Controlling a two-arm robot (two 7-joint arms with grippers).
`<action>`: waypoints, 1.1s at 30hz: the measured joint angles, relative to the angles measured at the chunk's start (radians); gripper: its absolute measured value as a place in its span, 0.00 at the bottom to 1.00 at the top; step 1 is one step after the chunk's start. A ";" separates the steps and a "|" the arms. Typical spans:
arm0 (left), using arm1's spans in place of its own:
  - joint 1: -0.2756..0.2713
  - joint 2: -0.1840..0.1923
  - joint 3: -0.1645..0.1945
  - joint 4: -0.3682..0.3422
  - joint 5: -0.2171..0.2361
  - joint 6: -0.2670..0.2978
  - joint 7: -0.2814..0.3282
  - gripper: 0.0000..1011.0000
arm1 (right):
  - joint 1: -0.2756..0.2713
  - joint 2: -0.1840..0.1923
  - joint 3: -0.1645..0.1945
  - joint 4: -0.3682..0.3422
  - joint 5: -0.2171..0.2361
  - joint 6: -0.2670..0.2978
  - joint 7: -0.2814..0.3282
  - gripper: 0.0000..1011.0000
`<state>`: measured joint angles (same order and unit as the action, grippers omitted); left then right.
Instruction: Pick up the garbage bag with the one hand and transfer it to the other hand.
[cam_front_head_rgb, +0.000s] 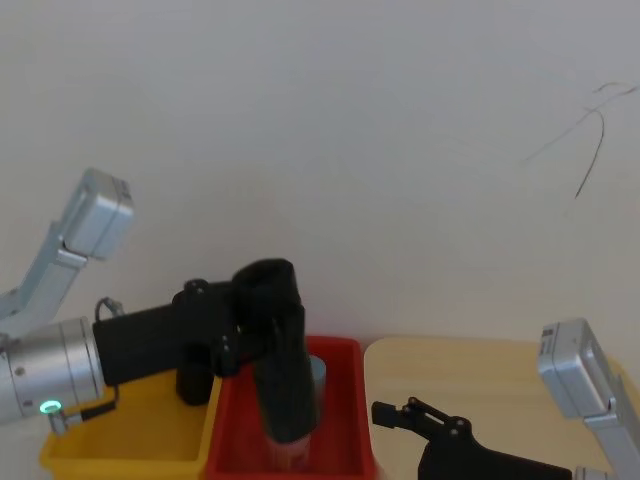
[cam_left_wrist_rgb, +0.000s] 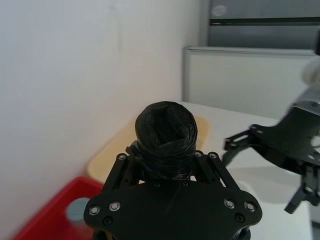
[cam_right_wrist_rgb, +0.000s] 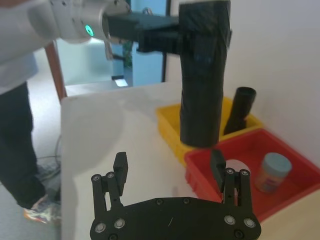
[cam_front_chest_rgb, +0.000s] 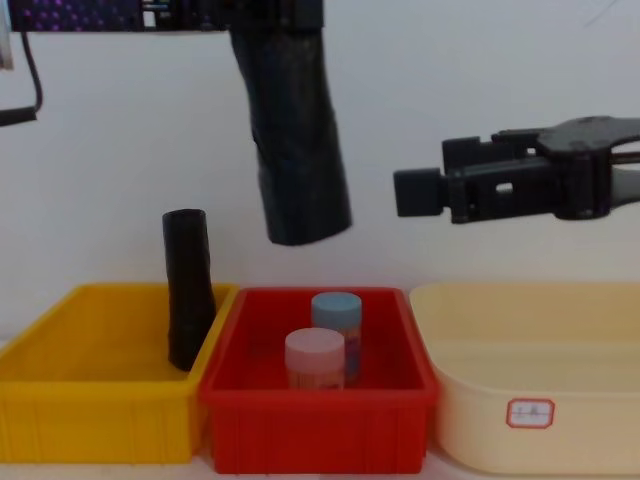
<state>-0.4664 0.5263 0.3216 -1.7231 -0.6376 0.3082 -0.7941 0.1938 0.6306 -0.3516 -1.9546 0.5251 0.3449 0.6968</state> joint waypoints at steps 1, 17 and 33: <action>0.000 0.001 0.004 0.000 -0.002 -0.003 -0.010 0.38 | 0.001 -0.001 -0.001 -0.001 0.005 0.003 0.002 0.99; -0.010 0.002 0.092 -0.008 -0.022 -0.017 -0.114 0.38 | 0.003 -0.031 -0.009 0.007 0.058 0.025 -0.014 0.99; -0.041 -0.005 0.131 0.004 -0.045 0.005 -0.141 0.38 | -0.009 -0.042 -0.034 0.074 0.069 0.004 -0.033 0.99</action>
<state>-0.5077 0.5209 0.4527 -1.7192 -0.6831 0.3130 -0.9347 0.1849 0.5889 -0.3852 -1.8808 0.5940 0.3488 0.6636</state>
